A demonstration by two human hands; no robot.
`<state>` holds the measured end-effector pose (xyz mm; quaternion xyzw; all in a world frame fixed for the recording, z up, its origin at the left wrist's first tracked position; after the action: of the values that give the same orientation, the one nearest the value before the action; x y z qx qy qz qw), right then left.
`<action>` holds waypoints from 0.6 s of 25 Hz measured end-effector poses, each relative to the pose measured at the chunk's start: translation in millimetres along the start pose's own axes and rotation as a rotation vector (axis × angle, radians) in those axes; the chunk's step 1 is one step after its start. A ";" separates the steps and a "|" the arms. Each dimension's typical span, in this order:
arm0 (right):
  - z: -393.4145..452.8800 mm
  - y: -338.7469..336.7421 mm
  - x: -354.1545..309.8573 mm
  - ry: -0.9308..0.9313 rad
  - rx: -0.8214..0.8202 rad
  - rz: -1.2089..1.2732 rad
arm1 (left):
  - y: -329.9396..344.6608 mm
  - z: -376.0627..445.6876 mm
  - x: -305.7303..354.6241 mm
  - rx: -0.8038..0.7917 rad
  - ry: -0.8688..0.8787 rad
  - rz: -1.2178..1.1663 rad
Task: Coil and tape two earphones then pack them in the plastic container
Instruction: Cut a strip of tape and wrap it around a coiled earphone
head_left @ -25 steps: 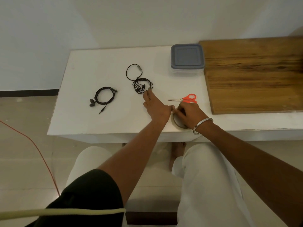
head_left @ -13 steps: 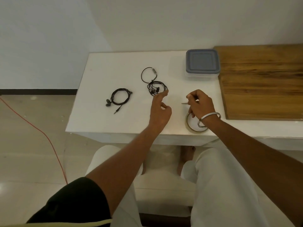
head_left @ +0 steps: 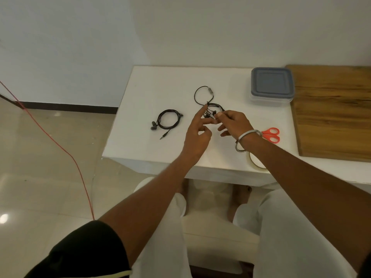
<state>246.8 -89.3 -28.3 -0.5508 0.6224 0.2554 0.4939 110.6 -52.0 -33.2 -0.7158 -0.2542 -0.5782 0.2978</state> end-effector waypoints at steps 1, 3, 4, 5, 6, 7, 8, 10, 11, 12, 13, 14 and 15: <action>2.3 4.5 -1.8 0.025 -0.026 0.038 | -3.8 -0.1 0.0 -0.008 0.002 -0.001; 5.5 13.4 -5.0 0.078 -0.100 0.094 | -11.6 0.2 -0.1 -0.022 0.007 -0.014; 6.5 18.6 -6.8 0.095 -0.144 0.118 | -16.1 -0.1 -0.3 -0.024 0.008 -0.023; 6.7 22.9 -8.8 0.104 -0.186 0.152 | -20.2 -0.1 -0.7 -0.023 0.004 -0.031; 6.2 26.5 -10.5 0.107 -0.221 0.193 | -23.6 -0.2 -0.3 -0.028 0.002 -0.048; 5.5 29.3 -12.0 0.104 -0.244 0.234 | -26.9 -0.3 0.1 -0.031 -0.004 -0.071; 4.9 31.0 -13.5 0.096 -0.257 0.268 | -29.6 -0.6 1.1 -0.035 -0.012 -0.099; 4.4 33.2 -15.9 0.071 -0.259 0.301 | -34.7 -1.6 2.8 -0.038 -0.028 -0.145; 4.7 33.5 -16.4 0.059 -0.258 0.302 | -36.1 -2.3 3.6 -0.041 -0.032 -0.162; 5.0 33.8 -16.8 0.051 -0.259 0.301 | -37.1 -2.9 4.2 -0.046 -0.033 -0.176; 5.6 34.3 -16.8 0.049 -0.260 0.299 | -38.6 -3.1 3.5 -0.048 -0.035 -0.183; 5.8 35.1 -16.9 0.050 -0.261 0.300 | -40.0 -3.1 2.3 -0.052 -0.038 -0.192; 5.9 35.6 -17.0 0.050 -0.262 0.300 | -41.5 -2.4 1.0 -0.054 -0.047 -0.202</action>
<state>213.7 -67.6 -23.4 -0.5175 0.6710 0.3913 0.3591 79.8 -25.0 -26.4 -0.7077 -0.3164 -0.5950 0.2123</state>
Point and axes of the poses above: each hand's wrist, its own z-axis towards the middle knuckle, its own y-axis out of the palm, x = y × z, the point moved 5 cm from there along z, towards the middle knuckle, and after that the axes turned 10 degrees about -x, right-handed, at the moved point
